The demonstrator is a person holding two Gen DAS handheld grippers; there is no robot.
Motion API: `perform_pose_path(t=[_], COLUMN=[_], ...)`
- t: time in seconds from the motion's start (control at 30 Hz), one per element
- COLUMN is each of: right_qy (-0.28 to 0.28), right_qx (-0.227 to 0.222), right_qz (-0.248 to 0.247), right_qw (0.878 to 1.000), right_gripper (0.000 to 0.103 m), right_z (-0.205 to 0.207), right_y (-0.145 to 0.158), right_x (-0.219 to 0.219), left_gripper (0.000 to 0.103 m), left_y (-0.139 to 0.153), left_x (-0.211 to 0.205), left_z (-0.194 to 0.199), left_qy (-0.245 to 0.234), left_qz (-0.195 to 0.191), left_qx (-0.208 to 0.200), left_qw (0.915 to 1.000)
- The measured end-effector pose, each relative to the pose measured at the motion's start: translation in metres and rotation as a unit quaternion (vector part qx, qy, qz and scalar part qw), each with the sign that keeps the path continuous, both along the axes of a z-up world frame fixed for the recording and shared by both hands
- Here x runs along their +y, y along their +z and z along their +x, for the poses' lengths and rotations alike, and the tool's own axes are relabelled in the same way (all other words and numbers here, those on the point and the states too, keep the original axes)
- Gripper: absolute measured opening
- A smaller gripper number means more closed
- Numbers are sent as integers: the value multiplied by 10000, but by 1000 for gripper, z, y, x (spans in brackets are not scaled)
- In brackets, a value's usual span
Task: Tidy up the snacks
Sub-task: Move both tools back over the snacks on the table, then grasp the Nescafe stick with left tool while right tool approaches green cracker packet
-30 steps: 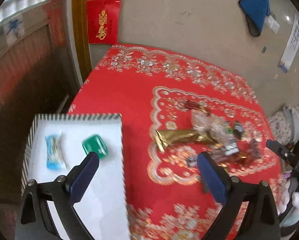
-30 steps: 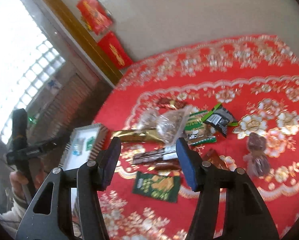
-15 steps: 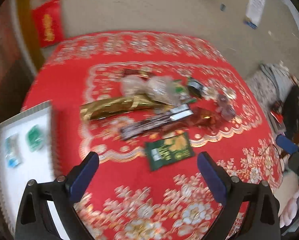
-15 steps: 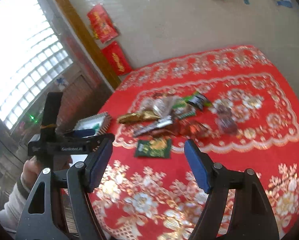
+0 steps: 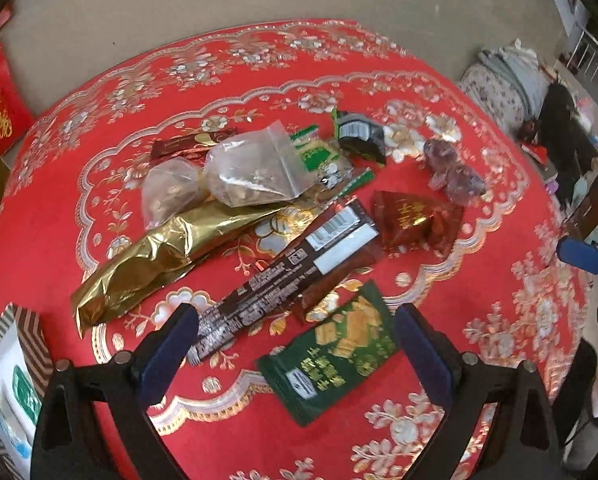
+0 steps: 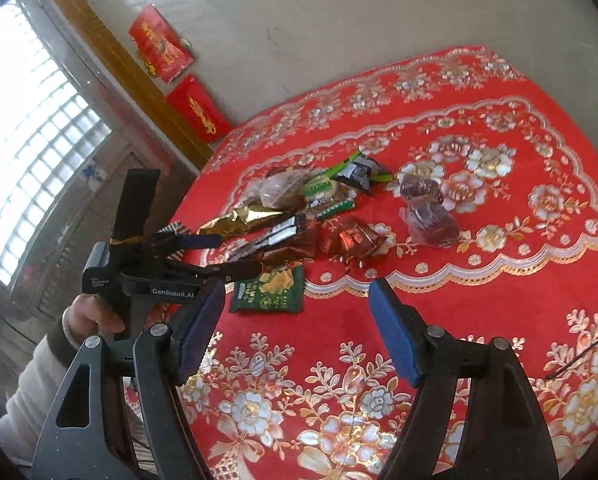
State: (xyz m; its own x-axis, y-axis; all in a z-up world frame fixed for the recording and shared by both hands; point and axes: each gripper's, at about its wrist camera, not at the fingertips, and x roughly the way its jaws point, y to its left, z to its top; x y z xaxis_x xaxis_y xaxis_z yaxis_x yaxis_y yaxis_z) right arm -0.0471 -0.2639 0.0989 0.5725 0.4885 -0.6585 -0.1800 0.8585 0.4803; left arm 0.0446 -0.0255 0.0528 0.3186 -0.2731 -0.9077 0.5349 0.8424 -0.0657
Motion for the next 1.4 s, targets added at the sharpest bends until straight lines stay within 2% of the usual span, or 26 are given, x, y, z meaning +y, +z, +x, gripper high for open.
perform_pose_path(t=[0.07,0.17,0.2,0.23,0.27,0.3,0.33,0.43,0.6,0.63,0.67,0.77,0.97,1.0,1.13,1.23,1.4], right_qy=[23,63,67,68,71,80,94,168,241,246,254,244,200,221,346,410,786], right_qx=[65,101,106,111,114,119,136,186,198,198,207,248,328,335,336,376,496], right_qz=[-11,0,12,26,38,42,39,0,-70,-78,-80,-88,-56,-69,-203,-244,-426], right_qw=[10000,9999,9999,9999,9999,9999,9999,9997,9995,9995,9994,9994,9992,9992,9986,9982,9948], right_gripper=[75,75,75,75,75,75,75,75,75,75,75,75,75,75,75,75,75], right_z=[4,7,7,7,7,8,8,9,10,10,9,8,9,10,10,12,19], right_y=[-5,-9,-10,-11,-12,-13,-14,-18,-20,-20,-21,-22,-26,-27,-28,-31,-37], right_x=[2,4,5,5,5,6,7,14,24,24,24,23,23,24,33,39,65], left_gripper=[76,63,62,56,46,40,27,18,20,25,34,49,52,51,19,17,11], left_y=[-6,-15,-16,-16,-15,-15,-13,-10,-8,-7,-6,-7,-14,-15,-17,-16,-12], left_x=[-2,-3,-3,-3,-3,-2,0,4,3,2,2,-3,-12,-12,-8,4,20], left_z=[1,6,5,4,2,3,2,0,1,2,2,3,4,4,-2,-5,-17], left_qy=[-77,-172,-207,-240,-262,-282,-291,-332,-270,-287,-330,-492,-645,-667,-749,-618,-320], left_qz=[154,279,334,395,440,429,376,296,458,480,498,595,652,660,624,518,632], left_qx=[3,82,22,-45,-90,-85,-63,-52,-385,-441,-483,-563,-511,-476,-375,-235,-311], left_qw=[9999,9994,9992,9989,9986,9986,9989,9990,9978,9975,9970,9954,9945,9944,9945,9965,9970])
